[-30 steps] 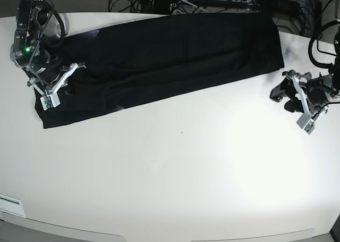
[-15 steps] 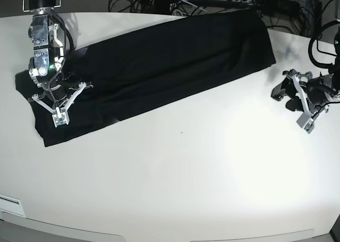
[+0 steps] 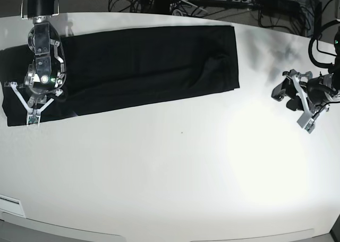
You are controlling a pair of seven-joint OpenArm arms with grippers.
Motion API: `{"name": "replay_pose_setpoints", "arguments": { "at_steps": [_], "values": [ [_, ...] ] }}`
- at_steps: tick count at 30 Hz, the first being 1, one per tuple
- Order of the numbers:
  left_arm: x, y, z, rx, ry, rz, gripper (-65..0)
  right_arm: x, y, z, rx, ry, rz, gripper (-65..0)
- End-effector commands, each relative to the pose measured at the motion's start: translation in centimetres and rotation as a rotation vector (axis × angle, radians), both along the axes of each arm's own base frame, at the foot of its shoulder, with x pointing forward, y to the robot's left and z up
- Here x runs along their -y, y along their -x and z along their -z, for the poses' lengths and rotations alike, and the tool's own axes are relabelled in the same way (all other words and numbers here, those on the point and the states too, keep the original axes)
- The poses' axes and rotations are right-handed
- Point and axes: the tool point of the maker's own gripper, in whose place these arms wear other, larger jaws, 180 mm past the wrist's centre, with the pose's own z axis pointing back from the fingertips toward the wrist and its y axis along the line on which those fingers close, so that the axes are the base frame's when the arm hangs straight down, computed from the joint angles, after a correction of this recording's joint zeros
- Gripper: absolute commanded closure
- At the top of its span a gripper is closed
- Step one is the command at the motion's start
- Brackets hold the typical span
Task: Fold the T-shirt properly
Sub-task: 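Grasp the strip end near the right gripper and fold it inward, then grasp the strip end near the left gripper and fold it inward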
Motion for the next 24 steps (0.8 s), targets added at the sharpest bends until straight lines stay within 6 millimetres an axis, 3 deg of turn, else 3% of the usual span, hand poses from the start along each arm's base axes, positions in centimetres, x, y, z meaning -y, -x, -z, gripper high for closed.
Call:
{"name": "replay_pose_setpoints", "arguments": {
  "at_steps": [1, 3, 6, 8, 14, 20, 24],
  "values": [
    [-0.6, -1.0, -1.3, 0.045, -0.017, -0.019, -37.3, 1.0, -2.1, -3.0, 0.086, 0.048, 0.002, 0.0],
    [-1.4, -1.3, -0.4, 0.043, -0.046, -0.11, -37.3, 1.2, -3.5, -4.5, 0.119, 0.049, 0.017, -0.2],
    [-1.9, -1.0, 1.2, 0.031, -0.012, -0.25, -37.3, 1.2, -4.5, -5.7, 0.119, 0.016, 0.056, -13.7],
    [-1.4, -0.2, 2.1, 0.025, 0.061, -0.31, -37.3, 0.9, -4.6, -5.7, 0.085, 0.004, 0.042, -18.7],
    [0.1, 2.4, 2.1, 0.029, 0.376, -0.435, -37.3, 0.2, -5.4, -6.1, 0.092, -0.01, -0.022, -21.5],
    [4.6, 7.2, 3.7, -0.077, 0.597, -0.383, -37.3, -0.2, -6.4, -7.0, 0.105, 0.014, -0.088, -21.5],
    [7.8, 9.2, 5.4, -0.152, 0.677, -0.391, -37.3, -0.4, -6.5, -7.2, 0.107, 0.017, -0.099, -21.5]
  ]
}}
